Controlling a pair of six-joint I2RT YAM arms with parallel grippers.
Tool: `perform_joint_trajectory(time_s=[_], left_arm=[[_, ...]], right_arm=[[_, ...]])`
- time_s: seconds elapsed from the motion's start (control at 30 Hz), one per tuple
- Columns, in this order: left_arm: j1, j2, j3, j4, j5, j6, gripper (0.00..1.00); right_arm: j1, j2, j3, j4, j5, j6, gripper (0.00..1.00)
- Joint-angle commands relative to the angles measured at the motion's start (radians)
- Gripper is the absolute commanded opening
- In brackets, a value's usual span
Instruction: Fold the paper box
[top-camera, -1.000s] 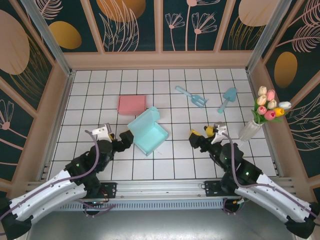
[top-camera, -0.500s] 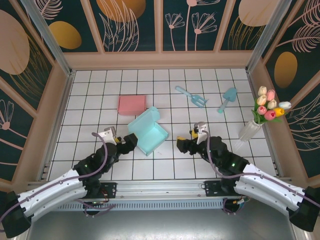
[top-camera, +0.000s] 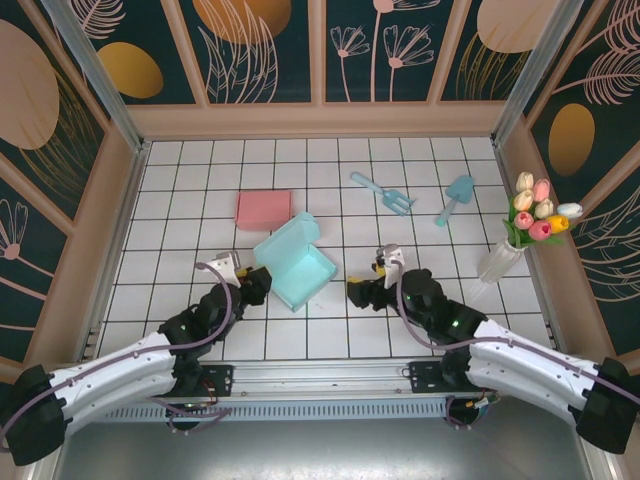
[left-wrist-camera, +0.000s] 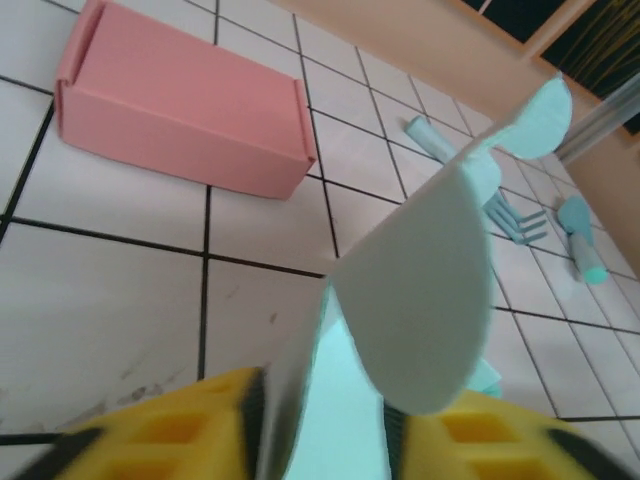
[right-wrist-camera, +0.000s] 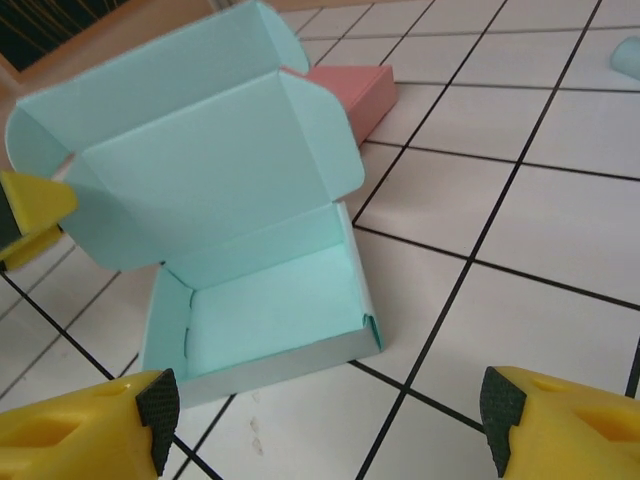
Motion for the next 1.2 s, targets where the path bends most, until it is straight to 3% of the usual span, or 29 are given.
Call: perform_joint_trajectory(time_s=[0.0, 0.07, 0.3, 0.4, 0.63, 0.7, 0.87, 1.03, 1.17], left_arm=[[-0.004, 0.017, 0.005, 0.099, -0.020, 0.140, 0.19], [-0.004, 0.022, 0.002, 0.140, -0.011, 0.206, 0.00], [-0.004, 0.023, -0.010, 0.294, 0.053, 0.471, 0.00], [-0.004, 0.052, -0.021, 0.390, 0.103, 0.587, 0.00], [-0.003, 0.135, -0.006, 0.516, 0.232, 0.770, 0.00], [-0.003, 0.140, -0.018, 0.553, 0.262, 0.801, 0.00], [-0.003, 0.150, -0.034, 0.610, 0.332, 0.852, 0.00], [-0.003, 0.192, -0.016, 0.615, 0.316, 0.879, 0.00], [-0.003, 0.228, -0.002, 0.626, 0.294, 0.886, 0.00]], right_arm=[[-0.004, 0.063, 0.068, 0.044, -0.022, -0.086, 0.83], [-0.004, 0.114, 0.108, 0.038, -0.025, -0.159, 0.84], [-0.044, 0.209, 0.258, 0.106, 0.026, -0.453, 0.88], [-0.155, 0.231, 0.324, 0.126, -0.121, -0.616, 0.88], [-0.514, 0.291, 0.491, -0.131, -0.607, -1.069, 0.89], [-0.592, 0.326, 0.520, -0.199, -0.648, -1.155, 0.90], [-0.679, 0.452, 0.571, -0.313, -0.646, -1.282, 0.89], [-0.683, 0.521, 0.548, -0.278, -0.669, -1.327, 0.87], [-0.682, 0.563, 0.535, -0.268, -0.756, -1.334, 0.85]])
